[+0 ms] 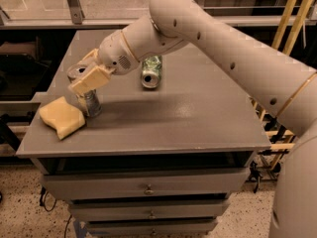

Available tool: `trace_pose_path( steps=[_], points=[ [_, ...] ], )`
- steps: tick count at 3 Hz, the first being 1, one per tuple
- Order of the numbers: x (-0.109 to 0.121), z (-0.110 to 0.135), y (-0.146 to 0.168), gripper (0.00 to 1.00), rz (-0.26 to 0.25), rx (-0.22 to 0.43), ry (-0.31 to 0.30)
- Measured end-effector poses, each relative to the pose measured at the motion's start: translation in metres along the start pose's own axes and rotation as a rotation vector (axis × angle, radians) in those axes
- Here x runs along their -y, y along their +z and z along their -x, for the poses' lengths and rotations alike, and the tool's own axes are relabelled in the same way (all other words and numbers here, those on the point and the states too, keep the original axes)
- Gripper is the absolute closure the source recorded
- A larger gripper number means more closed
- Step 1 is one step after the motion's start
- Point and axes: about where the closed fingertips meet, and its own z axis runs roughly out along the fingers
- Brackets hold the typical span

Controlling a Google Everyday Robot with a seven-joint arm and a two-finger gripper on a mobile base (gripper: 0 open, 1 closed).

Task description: Move redbull can near sponge

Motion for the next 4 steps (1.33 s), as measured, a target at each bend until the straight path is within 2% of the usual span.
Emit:
trace_pose_path(
  steps=[1,2,3,4],
  points=[
    [-0.001,0.001,0.002,0.12,0.004,0.000,-0.001],
    [-0.002,0.002,0.004,0.00,0.008,0.000,-0.003],
    [-0.002,0.002,0.004,0.00,0.008,0.000,-0.003],
    [-0.005,-0.002,-0.009,0.00,-0.015,-0.048,-0.003]
  ],
)
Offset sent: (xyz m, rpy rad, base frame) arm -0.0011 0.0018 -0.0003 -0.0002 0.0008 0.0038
